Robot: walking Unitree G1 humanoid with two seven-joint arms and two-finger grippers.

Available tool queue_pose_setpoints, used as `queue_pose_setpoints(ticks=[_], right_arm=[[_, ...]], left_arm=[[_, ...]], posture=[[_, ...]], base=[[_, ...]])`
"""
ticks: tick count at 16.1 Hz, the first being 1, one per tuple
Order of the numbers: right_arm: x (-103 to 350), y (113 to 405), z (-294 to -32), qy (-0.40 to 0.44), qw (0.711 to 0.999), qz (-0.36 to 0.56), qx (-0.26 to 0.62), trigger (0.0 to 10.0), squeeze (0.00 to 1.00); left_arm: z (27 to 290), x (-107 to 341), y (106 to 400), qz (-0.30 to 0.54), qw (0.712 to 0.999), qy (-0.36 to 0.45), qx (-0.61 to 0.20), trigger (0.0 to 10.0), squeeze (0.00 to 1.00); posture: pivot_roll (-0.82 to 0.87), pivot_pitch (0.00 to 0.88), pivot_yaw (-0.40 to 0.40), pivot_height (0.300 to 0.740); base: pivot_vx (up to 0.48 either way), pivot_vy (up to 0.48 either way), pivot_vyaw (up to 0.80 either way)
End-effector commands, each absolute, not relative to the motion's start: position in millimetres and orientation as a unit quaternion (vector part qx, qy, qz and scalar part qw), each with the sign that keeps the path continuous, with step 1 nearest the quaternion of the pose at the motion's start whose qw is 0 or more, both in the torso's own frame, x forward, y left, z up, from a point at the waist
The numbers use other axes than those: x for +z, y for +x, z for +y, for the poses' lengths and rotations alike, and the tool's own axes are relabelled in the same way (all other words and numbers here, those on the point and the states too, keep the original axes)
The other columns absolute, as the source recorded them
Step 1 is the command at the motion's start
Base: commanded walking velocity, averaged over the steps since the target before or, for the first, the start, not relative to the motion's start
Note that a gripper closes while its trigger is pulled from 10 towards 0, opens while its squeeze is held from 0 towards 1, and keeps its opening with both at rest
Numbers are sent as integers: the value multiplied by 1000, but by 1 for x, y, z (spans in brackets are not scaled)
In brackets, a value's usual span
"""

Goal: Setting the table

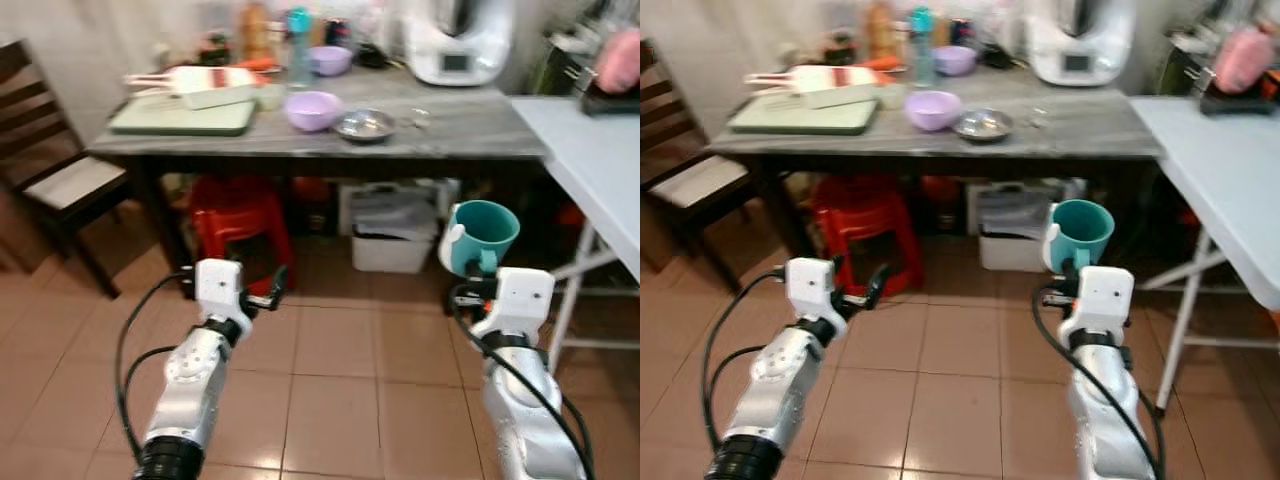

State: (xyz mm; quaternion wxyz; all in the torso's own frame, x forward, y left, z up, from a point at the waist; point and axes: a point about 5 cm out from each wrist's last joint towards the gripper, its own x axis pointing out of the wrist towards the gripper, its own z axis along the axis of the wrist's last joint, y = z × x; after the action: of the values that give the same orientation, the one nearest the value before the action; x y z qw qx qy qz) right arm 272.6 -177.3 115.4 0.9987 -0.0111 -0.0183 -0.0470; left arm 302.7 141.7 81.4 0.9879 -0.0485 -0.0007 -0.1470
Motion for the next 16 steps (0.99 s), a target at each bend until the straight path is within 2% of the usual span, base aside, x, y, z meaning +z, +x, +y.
queue_pose_setpoints(ticks=[1,16], right_arm=[[123,273,-181,-16,998,-34,-51,10000,0],[125,274,-178,-18,998,-42,-50,10000,0]], left_arm=[[138,85,305,-8,987,-49,-155,10000,0],[133,85,303,-10,984,-61,-168,10000,0]], posture=[[-86,0,43,740],[-87,0,47,740]], base=[[270,0,0],[344,0,0]])
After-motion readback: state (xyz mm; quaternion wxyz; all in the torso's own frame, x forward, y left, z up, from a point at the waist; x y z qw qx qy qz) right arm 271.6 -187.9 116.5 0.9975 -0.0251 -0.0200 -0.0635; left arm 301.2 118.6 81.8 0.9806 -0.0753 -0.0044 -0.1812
